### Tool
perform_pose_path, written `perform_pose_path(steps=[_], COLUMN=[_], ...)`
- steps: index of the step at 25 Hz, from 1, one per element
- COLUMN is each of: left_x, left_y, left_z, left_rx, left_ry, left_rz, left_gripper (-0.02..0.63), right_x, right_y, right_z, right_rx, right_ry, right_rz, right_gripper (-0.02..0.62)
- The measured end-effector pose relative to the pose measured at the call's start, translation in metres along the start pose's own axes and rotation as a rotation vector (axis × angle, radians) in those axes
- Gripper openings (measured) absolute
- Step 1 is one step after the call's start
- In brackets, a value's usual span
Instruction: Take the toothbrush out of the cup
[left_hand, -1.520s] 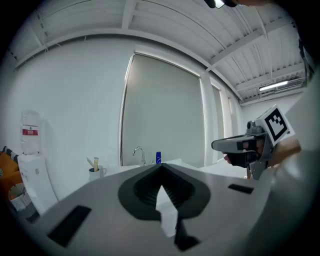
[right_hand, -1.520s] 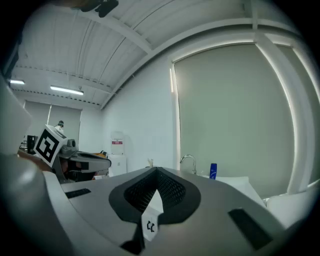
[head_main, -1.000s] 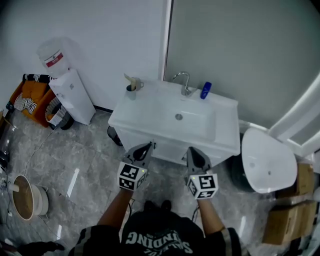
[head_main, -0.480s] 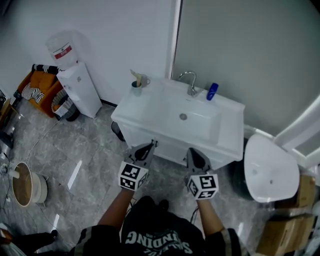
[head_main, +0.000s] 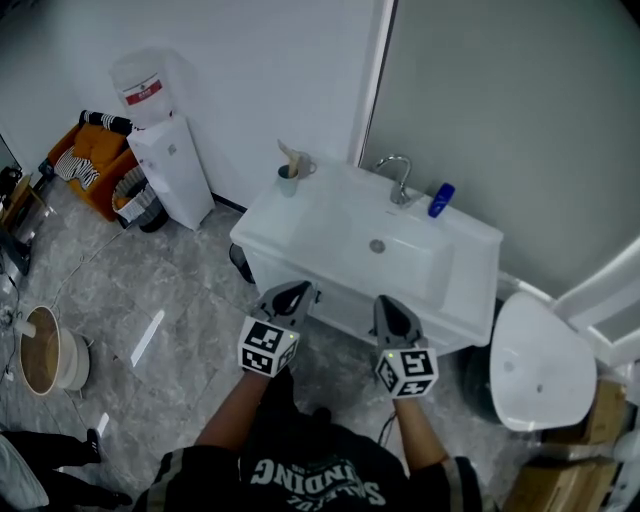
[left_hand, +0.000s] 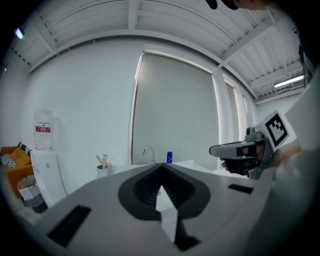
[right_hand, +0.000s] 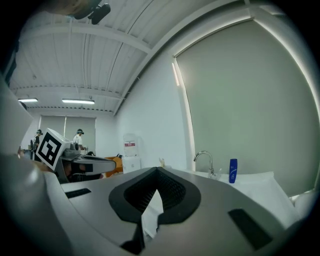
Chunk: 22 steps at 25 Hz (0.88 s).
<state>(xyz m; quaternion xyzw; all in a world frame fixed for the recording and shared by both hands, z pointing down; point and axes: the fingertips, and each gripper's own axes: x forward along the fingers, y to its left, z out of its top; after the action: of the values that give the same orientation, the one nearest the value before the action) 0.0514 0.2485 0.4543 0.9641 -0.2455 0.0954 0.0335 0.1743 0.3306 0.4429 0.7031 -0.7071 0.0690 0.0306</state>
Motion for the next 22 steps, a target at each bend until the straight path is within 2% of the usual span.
perform_pose_path(steps=[4, 10, 22], left_x=[0.021, 0.069, 0.169], left_y=[0.029, 0.092, 0.238], left_z=[-0.002, -0.002, 0.026], left_rx=[0.015, -0.011, -0.012], left_ry=[-0.002, 0.017, 0.036], left_rz=[0.002, -0.007, -0.081], left_gripper=[-0.002, -0.002, -0.002], right_x=[0.037, 0.109, 0.278], right_y=[-0.005, -0.014, -0.02], right_z=[-0.002, 0.003, 0.035], right_rx=[-0.006, 0.008, 0.026], right_ry=[0.013, 0.023, 0.049], right_rz=[-0.004, -0.007, -0.065], right_gripper=[-0.005, -0.005, -0.005])
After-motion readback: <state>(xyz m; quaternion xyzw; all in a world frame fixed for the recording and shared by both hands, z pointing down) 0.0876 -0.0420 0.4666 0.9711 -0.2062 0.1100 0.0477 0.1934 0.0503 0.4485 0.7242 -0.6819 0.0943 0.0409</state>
